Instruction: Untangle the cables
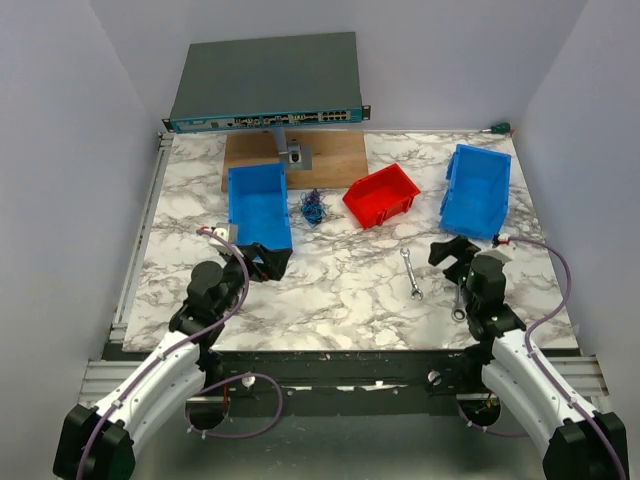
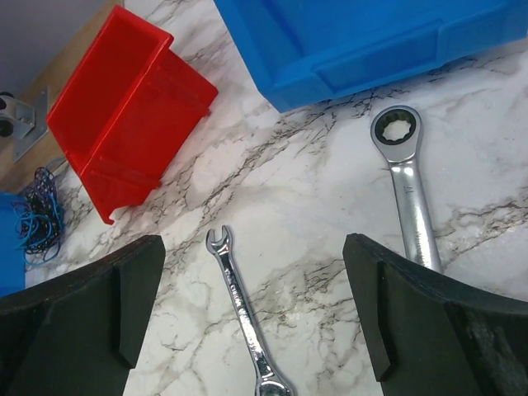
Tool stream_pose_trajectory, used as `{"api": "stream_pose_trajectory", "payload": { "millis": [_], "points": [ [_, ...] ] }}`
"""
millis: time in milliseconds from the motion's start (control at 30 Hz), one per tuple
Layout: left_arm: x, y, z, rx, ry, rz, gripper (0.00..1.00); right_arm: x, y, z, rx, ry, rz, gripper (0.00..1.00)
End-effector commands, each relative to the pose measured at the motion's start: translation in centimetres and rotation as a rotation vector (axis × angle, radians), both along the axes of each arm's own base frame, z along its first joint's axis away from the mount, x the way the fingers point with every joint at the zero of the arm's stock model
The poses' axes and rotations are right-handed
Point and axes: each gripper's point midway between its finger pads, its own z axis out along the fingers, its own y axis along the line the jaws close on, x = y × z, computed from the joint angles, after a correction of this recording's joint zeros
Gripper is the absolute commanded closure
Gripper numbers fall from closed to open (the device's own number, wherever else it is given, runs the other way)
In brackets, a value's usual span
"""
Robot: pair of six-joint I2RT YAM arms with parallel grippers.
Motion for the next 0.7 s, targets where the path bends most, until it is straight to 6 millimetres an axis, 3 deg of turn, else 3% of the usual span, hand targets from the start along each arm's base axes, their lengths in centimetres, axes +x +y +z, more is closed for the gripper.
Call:
{"api": "stream_pose_trajectory", "payload": {
  "millis": [0, 133, 300, 600, 667],
  "points": [
    [-0.2, 0.5, 0.2, -0.002, -0.032, 0.021, 0.01, 0.2, 1.3, 1.1, -0.007, -0.026, 0.083, 0.0],
    [-0.8, 0.3, 0.4, 0.037, -0.064, -0.021, 0.01, 0.6, 4.7, 2.3, -0.001, -0.064, 0.282, 0.0],
    [-2.1, -1.1, 1.0, 0.061, -0.118, -0.139, 0.01, 2.5, 8.1, 2.3, -0.05, 0.025, 0.383, 0.0],
    [-2.1, -0.7, 1.2, 0.059, -0.134, -0.112, 0.01, 5.2, 19.1, 3.0, -0.017, 0.036, 0.584, 0.09],
    [-2.1, -0.6, 1.1, 0.062, -0.127, -0.11, 0.01, 5.9, 21.4, 2.0, -0.034, 0.067, 0.617, 0.11]
  ]
}}
